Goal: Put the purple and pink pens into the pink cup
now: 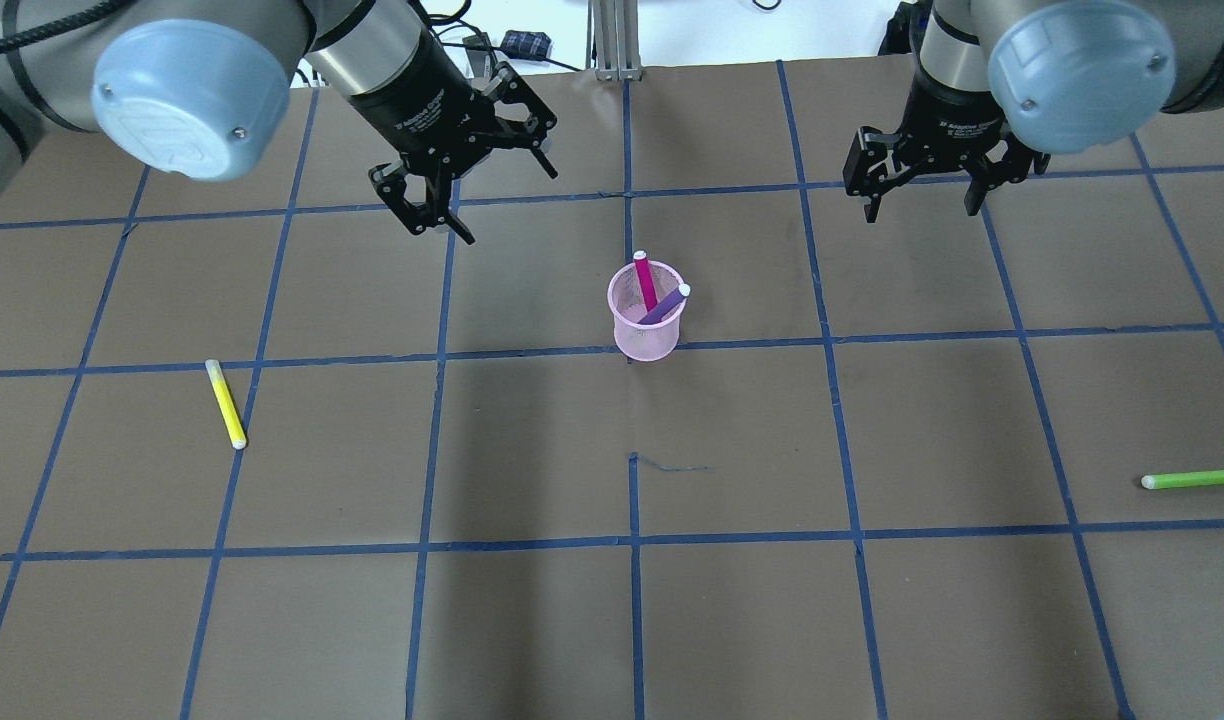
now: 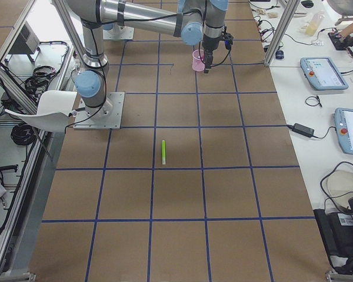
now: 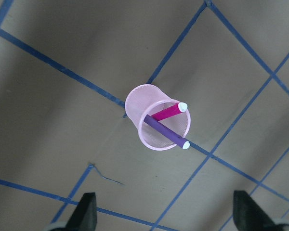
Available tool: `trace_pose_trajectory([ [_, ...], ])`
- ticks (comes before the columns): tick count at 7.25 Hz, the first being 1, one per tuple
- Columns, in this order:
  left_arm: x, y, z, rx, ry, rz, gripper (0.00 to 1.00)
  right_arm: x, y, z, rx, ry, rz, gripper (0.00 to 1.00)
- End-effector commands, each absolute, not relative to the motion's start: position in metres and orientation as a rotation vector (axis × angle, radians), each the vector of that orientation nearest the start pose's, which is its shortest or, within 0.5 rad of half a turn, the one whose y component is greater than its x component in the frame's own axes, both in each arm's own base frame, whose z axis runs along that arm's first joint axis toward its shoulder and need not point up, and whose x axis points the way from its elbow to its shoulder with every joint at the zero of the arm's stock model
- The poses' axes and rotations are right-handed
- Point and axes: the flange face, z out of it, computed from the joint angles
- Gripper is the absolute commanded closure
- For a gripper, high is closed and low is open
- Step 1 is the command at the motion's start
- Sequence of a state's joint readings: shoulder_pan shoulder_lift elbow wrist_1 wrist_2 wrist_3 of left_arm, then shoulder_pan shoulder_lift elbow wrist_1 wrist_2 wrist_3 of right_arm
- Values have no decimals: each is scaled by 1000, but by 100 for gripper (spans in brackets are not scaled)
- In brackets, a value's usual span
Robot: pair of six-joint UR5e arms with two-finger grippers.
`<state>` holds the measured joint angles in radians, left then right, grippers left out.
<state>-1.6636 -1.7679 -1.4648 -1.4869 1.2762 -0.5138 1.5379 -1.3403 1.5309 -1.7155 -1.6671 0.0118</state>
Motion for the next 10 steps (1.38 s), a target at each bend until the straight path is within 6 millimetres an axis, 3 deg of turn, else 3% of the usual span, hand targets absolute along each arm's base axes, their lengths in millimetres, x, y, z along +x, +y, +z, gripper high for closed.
trace_pose_trajectory([
  [1,-192,-538,465,-276,3264,47,0,105,-580,399,69,3235,74,0],
  [3,-169,-529,478,-19,3208,33,0,105,-581,400,69,3235,71,0],
  [5,-159,-524,485,82,3162,13,0,105,-581,399,69,3235,73,0],
  [10,-157,-523,484,80,3150,-21,0,105,-581,399,69,3236,74,0],
])
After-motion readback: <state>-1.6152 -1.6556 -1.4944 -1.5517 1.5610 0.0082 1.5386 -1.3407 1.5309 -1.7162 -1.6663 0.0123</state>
